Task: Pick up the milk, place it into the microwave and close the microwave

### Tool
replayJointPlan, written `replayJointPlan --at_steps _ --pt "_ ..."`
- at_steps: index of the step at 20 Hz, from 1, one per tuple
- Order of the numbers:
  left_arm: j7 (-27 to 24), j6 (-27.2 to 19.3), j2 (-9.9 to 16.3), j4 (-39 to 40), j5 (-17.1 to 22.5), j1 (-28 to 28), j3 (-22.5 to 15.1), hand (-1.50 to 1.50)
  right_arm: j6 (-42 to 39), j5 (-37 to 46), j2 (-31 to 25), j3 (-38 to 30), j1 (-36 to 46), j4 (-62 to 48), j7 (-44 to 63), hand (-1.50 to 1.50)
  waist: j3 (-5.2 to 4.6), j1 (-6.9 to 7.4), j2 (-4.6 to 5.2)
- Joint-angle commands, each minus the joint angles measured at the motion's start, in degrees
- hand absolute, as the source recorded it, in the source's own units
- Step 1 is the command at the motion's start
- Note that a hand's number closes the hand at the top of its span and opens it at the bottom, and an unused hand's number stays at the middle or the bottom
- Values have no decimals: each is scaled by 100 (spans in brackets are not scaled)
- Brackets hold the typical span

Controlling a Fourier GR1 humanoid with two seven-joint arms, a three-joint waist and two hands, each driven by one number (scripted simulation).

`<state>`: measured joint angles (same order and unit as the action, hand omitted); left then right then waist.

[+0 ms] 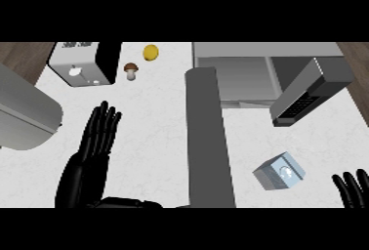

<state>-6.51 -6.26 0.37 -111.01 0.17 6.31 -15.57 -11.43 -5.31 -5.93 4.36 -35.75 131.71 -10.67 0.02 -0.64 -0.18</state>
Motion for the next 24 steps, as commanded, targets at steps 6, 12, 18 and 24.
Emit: replayJointPlan --at_steps 6,12,18,24 --pt "-815 -759 -36 515 -361 328 -1016 -150 -426 324 73 -316 -625 -1151 -1439 -150 0 16 7" --pt "-805 -1465 -37 723 -323 211 -1605 -150 -114 659 307 -425 15 -1878 -1683 -150 -1 39 15" --pt "-1031 -802 129 440 62 738 -1253 -150 126 1045 566 -390 367 -2995 -2371 -150 -1 64 15" --pt "-847 -827 193 260 24 794 -1347 -150 119 841 322 -1034 1196 -4268 -2787 -150 1 69 16"
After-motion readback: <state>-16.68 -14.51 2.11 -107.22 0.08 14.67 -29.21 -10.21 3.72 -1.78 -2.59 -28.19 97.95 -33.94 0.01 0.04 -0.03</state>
